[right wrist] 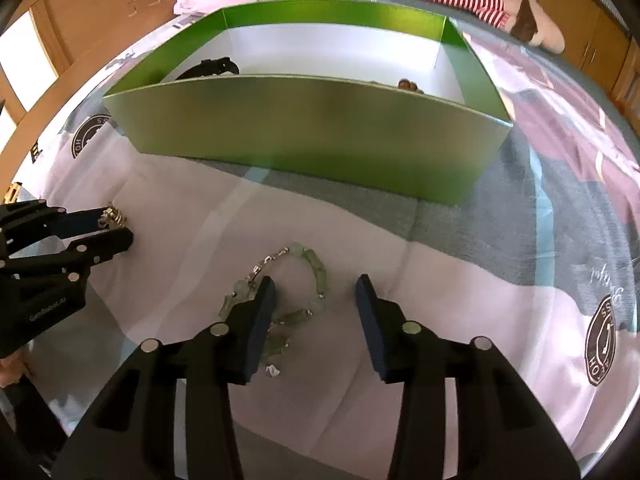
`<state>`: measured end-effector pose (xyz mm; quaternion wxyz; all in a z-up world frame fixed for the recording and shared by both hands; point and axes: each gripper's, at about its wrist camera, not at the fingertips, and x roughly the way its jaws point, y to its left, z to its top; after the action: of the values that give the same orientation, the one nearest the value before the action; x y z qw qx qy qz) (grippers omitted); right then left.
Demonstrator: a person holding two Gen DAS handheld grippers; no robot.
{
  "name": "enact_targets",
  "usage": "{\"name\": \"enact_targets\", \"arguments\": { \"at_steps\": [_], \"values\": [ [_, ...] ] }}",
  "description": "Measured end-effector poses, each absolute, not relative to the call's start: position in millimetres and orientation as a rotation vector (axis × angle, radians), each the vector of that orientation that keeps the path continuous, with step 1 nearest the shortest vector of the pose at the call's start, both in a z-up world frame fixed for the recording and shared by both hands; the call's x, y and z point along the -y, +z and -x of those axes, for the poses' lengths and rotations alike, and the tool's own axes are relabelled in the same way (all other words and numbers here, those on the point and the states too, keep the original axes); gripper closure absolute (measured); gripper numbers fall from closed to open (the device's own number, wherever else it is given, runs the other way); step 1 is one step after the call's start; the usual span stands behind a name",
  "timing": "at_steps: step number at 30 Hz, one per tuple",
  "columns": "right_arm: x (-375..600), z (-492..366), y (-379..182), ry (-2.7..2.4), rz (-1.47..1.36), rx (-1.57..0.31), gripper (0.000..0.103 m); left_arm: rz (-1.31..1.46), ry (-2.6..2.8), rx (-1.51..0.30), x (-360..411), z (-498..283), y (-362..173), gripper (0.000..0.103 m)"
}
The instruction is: Organize jewelry
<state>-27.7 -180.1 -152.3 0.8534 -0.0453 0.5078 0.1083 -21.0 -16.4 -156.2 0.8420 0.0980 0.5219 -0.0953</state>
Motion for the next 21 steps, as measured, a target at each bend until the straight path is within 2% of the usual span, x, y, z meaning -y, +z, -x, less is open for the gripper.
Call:
{"name": "enact_targets", "arguments": {
  "at_steps": [1,2,4,13,21],
  "values": [
    [178,30,-151,0.231,0.1,-1.069,0.076,-0.206,-0.2,-1.101,17,21,-156,0.073],
    [177,30,-150,0.24,0.1,-1.073,0.088,-0.207,-0.2,-1.099,17,21,-155,0.074],
    [175,32,-149,0.262,0.097,-1.08,0.094,-0.224,-0.212,-1.088,20,23,-155,0.084],
    [182,37,-131,0.295,0.062,-1.036,0.096,-0.193,-0.264,-1.014,20,33,-134,0.084],
    [192,35,-127,0.266,0.027,-1.034,0.096,-0.192,-0.265,-1.038,20,31,-139,0.084]
  ]
}}
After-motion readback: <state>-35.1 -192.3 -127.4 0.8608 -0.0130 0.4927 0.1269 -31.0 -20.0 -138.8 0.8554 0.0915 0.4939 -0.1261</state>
